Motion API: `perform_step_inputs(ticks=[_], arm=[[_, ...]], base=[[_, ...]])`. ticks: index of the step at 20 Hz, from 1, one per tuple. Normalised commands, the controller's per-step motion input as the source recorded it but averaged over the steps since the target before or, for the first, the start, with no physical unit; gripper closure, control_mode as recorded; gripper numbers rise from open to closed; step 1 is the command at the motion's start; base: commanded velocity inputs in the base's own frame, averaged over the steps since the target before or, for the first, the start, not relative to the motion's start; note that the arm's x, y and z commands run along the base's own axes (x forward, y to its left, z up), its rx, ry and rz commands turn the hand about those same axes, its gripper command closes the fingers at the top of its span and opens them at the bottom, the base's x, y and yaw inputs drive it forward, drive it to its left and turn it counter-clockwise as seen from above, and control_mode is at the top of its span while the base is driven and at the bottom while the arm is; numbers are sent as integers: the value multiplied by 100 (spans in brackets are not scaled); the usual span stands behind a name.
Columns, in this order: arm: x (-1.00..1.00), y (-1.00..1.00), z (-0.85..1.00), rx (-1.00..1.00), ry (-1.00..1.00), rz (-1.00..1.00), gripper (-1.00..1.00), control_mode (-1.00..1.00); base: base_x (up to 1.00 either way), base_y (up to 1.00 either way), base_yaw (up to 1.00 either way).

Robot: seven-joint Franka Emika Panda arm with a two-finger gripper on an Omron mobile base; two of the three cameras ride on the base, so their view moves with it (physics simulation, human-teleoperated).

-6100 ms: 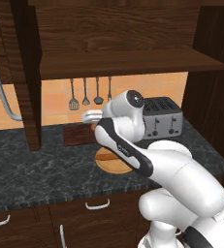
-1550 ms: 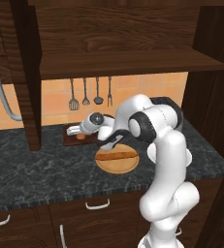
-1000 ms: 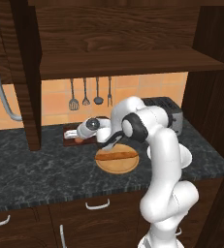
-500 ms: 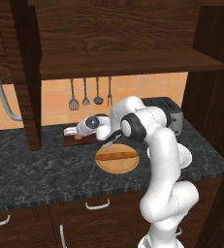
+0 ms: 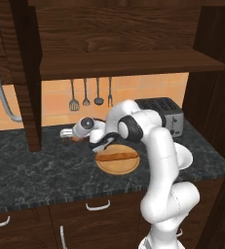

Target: From the different types of pastries on the counter, select a croissant and place it on the cutting board. Then retrieve a jar of jam from the cabinet and place it alongside the croissant on the cutting board.

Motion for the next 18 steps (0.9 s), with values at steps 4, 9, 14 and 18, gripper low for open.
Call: perform_step_inputs(ticks=[4,9,14,18], arm=[[50,6,-12,8,24,1,-100,-100],[13,0,14,10,17,0,-100,-100],[0,0,5,3,13,0,-100,-100],[-9,-15,27,4,0,0,-100,-100]], base=[[0,0,0],[0,0,0],[0,0,0],[0,0,0]])
